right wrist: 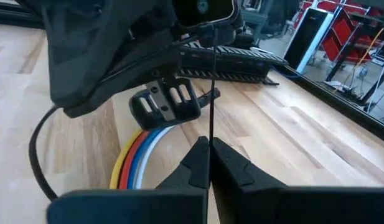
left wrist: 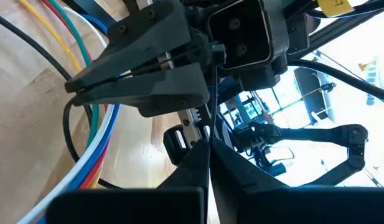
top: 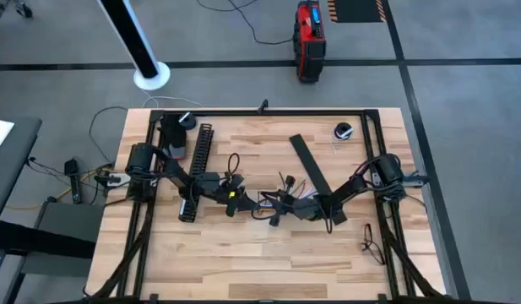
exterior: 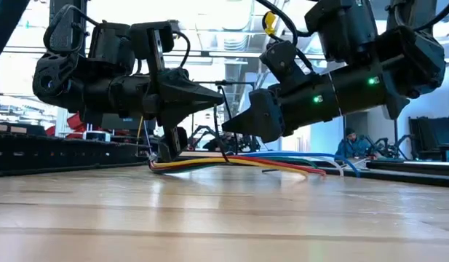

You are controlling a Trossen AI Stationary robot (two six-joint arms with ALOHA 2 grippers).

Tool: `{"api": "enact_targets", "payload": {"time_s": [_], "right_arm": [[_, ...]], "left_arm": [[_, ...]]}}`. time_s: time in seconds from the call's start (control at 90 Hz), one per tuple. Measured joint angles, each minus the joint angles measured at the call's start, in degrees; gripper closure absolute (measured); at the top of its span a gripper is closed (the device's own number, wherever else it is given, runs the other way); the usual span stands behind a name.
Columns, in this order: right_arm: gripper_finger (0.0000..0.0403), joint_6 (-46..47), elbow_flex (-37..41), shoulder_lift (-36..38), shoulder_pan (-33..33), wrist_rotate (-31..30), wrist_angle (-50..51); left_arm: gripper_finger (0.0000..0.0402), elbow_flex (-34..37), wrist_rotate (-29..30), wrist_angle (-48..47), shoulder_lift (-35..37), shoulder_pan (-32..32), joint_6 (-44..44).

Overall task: Ziptie cables
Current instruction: Wrap the black zip tie on the cable

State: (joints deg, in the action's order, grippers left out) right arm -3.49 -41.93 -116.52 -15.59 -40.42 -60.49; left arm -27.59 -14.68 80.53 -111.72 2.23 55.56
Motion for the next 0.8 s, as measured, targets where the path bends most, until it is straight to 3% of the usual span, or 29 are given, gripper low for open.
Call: {"api": "enact_targets", "payload": {"time_s": [0.8], "right_arm": [[0.0403, -1.06, 0.0, -0.01, 0.46, 0.2, -0.02]], "left_arm": [[0.0401, -0.04, 0.02, 0.47, 0.0, -0.06, 0.84]]}}
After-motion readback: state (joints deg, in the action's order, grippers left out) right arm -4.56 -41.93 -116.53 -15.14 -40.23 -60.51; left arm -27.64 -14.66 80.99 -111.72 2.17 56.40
